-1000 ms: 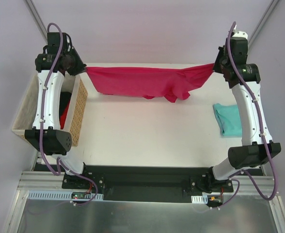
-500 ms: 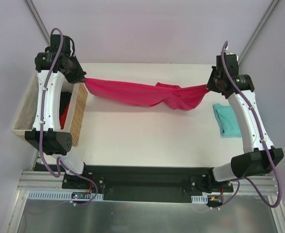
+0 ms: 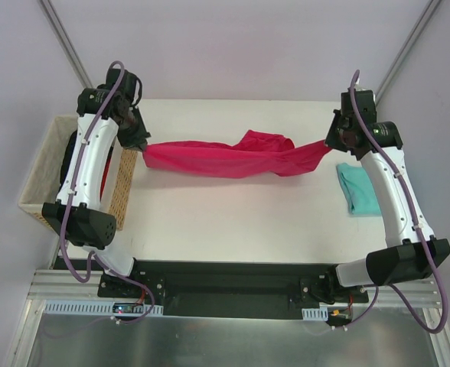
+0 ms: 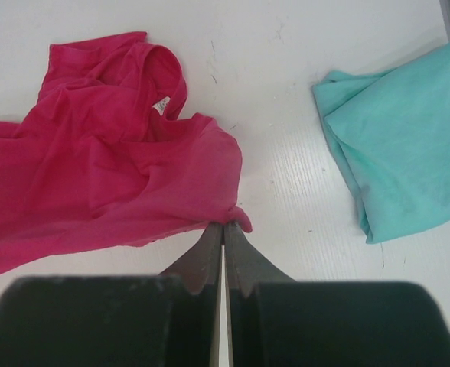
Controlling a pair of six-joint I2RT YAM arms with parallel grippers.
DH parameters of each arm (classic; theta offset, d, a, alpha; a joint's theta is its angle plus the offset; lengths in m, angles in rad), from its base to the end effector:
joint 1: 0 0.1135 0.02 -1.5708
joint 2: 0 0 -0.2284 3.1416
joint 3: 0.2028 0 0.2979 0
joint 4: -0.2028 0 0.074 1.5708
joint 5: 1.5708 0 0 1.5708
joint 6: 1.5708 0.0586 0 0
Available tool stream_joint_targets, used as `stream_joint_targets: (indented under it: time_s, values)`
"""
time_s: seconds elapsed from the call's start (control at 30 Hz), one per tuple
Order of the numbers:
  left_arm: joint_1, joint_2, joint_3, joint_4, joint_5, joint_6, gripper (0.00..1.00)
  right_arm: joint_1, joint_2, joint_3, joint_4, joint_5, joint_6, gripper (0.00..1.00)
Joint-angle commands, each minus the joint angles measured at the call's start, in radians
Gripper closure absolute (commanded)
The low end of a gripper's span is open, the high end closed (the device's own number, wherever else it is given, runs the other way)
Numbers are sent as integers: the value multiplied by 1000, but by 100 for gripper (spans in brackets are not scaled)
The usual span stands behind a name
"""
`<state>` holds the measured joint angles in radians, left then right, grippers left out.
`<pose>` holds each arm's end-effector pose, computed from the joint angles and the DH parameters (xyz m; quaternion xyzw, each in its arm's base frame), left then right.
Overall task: Fold and stack the t-shirts
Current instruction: Flatten out the tshirt
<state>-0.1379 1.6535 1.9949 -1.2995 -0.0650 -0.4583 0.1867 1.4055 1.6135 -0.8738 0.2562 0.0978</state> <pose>0.3669 -0.0471 0.3870 -0.1617 0.9392 -0.0589 0.2972 0.3548 0.0519 0.3770 0.0162 0.8936 -0.0523 0.4455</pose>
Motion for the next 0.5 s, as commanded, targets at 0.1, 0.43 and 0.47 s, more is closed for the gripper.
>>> stream_joint_targets:
  time_s: [0.1,0.43,0.47]
  values:
    - [-14,-96,-153,-122,-30,-6,100,2,-63,-33,-125,-41,71,99]
    - [-14,-144,-347,-138,-50,6,100,63,-126,-223,-221,-84,184,99]
    - [-14,-153,-363,-135,-48,7,100,69,-131,-240,-225,-87,192,99]
